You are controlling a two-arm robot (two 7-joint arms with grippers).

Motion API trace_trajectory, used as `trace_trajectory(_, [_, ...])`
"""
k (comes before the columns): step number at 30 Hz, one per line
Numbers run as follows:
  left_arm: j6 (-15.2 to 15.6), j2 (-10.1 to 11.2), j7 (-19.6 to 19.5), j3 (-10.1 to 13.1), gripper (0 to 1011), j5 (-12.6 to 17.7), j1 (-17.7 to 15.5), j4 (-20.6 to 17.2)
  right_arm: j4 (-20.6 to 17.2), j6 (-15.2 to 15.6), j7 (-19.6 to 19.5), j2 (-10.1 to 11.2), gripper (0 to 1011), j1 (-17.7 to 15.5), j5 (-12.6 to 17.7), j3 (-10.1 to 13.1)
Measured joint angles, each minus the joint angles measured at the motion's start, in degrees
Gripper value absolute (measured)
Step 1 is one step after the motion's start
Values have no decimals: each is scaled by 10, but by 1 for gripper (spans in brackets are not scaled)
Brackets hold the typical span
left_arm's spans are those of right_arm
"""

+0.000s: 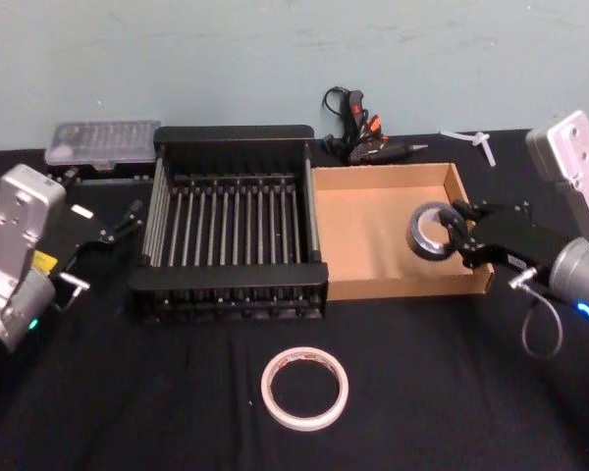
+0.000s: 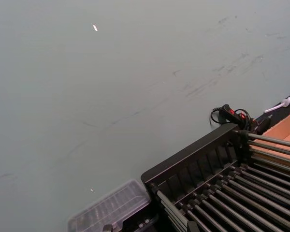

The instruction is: Pick up the white tape and place it into the black box , Pick up the silver tape and place it into the brown box.

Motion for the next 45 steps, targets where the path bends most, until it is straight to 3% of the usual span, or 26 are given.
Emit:
trace_trajectory(15, [0,0,0,0,1001,0,0,0,87,-86,-11,-49,160,63,-58,-18])
trace_trajectory(24, [0,0,0,0,1001,0,0,0,166,-151,-19,-87,160,100,-96,-31])
trace_trajectory(33, [0,0,0,0,1001,0,0,0,227,-186,-14,-112,160,122,-116,-39])
trace_trajectory(45, [0,0,0,0,1001,0,0,0,284,-196,-8,-139,160,138,-133,-42])
